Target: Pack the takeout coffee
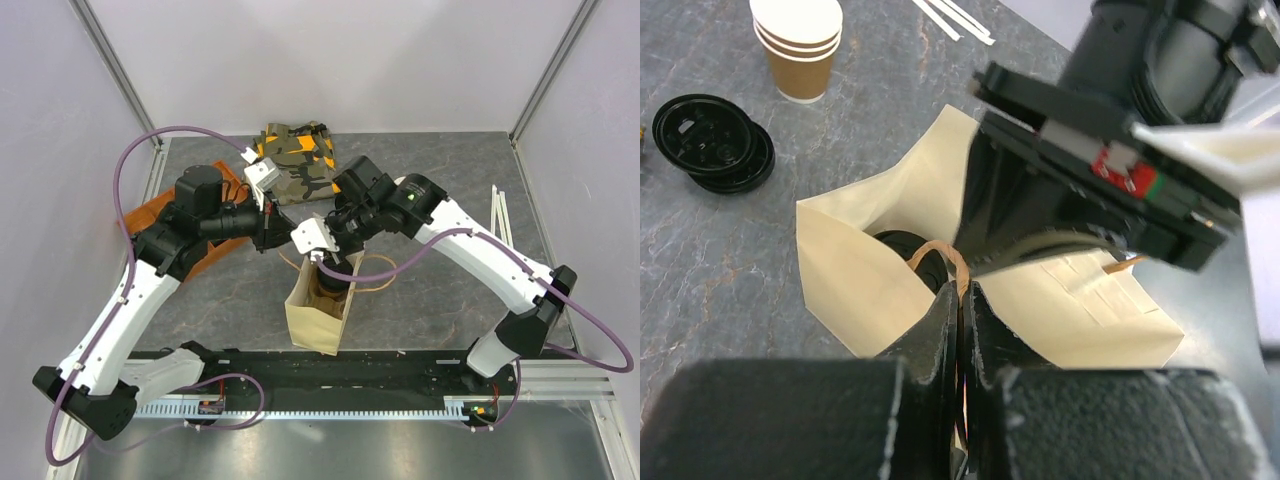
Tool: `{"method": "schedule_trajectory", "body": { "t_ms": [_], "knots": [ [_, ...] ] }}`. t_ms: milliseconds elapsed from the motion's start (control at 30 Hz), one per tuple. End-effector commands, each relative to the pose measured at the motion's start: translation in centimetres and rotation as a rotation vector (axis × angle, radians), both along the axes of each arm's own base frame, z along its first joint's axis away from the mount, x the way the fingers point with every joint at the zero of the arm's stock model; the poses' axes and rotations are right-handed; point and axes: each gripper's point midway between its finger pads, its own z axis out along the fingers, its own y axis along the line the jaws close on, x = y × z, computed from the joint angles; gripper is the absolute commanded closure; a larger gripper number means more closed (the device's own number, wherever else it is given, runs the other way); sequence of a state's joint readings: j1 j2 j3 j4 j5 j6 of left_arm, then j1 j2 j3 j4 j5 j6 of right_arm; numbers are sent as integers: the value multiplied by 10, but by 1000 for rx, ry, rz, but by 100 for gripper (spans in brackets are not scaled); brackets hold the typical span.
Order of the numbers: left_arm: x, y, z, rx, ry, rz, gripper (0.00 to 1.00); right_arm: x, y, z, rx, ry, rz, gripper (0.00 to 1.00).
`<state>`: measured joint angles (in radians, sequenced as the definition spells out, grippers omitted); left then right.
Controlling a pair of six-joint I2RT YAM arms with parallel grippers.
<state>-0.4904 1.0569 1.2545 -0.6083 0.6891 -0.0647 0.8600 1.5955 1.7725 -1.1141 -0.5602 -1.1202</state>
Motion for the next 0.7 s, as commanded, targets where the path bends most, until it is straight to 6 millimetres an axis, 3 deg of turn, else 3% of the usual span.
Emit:
{"method": "schedule_trajectory", "body": {
  "t_ms": [0,267,667],
  "knots": [
    [2,3,4,-23,-4,45,98,-11,9,-11,-16,7,7,94],
    [1,14,1,-40,23,86,98,-1,16,-42,-80,-49,-37,96],
    [-5,15,3,-79,32,73,98,8,8,-77,-166,-140,-5,98]
  ]
}}
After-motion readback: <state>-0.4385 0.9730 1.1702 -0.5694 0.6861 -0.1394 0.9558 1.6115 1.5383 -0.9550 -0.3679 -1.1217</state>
